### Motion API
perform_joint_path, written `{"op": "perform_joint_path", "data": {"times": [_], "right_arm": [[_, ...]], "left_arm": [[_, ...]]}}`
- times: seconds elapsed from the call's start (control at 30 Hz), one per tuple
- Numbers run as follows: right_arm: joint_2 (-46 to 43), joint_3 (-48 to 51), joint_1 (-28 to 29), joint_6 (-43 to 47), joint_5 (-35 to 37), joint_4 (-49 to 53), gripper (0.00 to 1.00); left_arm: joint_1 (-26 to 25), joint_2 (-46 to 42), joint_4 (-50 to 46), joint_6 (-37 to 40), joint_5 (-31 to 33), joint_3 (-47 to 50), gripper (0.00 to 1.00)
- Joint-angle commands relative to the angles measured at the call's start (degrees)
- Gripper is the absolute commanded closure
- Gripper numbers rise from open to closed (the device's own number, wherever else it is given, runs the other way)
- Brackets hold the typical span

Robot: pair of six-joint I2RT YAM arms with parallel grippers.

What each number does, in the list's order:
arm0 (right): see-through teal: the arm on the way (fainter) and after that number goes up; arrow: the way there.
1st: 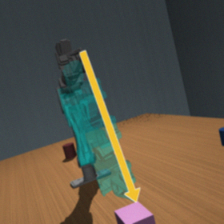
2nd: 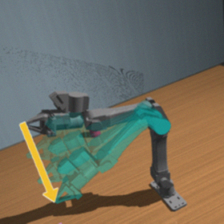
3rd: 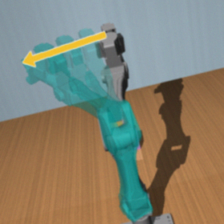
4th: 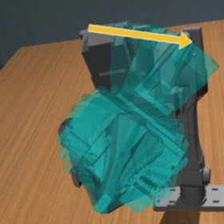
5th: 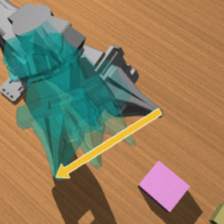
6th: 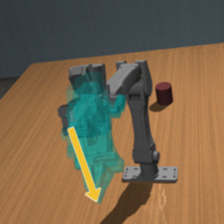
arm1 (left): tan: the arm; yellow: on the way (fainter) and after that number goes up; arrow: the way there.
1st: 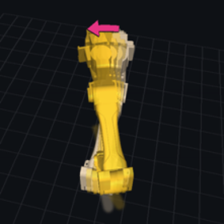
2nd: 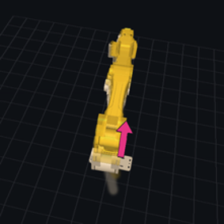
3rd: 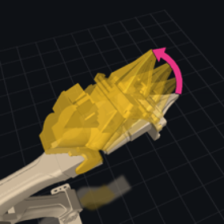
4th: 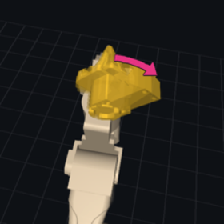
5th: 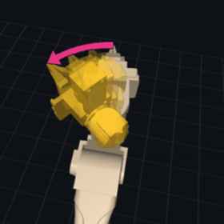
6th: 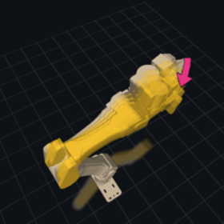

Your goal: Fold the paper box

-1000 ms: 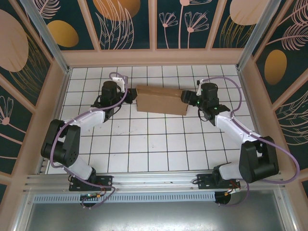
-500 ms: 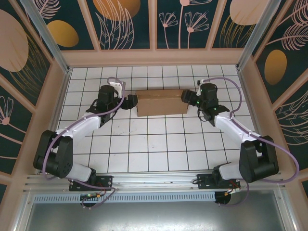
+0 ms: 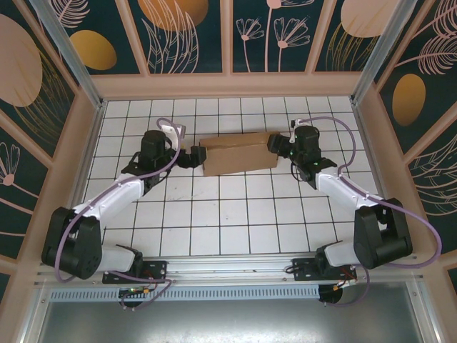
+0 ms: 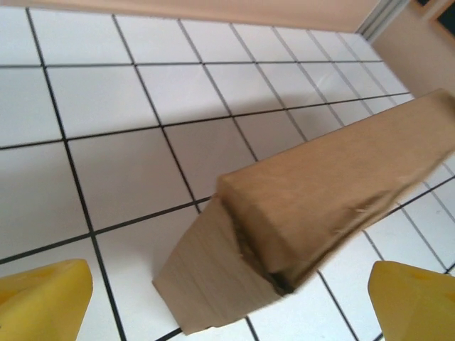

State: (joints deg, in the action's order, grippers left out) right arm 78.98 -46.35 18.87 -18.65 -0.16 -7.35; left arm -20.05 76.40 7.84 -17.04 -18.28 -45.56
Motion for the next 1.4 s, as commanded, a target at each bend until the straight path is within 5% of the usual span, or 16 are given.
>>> {"op": "perform_joint_path", "data": {"times": [0.0, 0.13, 0.3, 0.57, 0.8, 1.03, 1.37], "right_arm": [[3.0, 2.9, 0.6, 0.3, 1.9, 7.4, 0.24], [3.2, 2.6, 0.6, 0.5, 1.6, 7.3, 0.24], [3.2, 2.5, 0.6, 0.8, 1.3, 7.1, 0.24], [3.1, 2.8, 0.8, 0.5, 1.3, 6.8, 0.24], [1.6, 3.0, 0.8, 0.8, 1.3, 7.6, 0.25], [2.8, 1.9, -0.1, -0.3, -13.1, 5.1, 0.25], [2.2, 3.8, -0.3, -2.8, -15.5, 3.6, 0.79]], "left_arm": [[0.1, -4.1, 1.4, 0.9, -2.2, 1.1, 0.01], [0.2, -7.3, 1.7, -0.7, 1.2, 2.2, 0.01], [0.2, -6.0, 4.4, -13.4, 8.7, 1.1, 0.06], [0.2, 7.8, -1.7, -18.7, 0.3, -6.1, 0.31], [0.2, 9.4, 0.5, -17.4, 0.9, 2.7, 0.45], [0.2, 11.1, 7.5, -20.1, 0.4, 8.2, 0.55], [0.2, 14.3, 9.1, -19.5, 0.1, 7.9, 0.8]]}}
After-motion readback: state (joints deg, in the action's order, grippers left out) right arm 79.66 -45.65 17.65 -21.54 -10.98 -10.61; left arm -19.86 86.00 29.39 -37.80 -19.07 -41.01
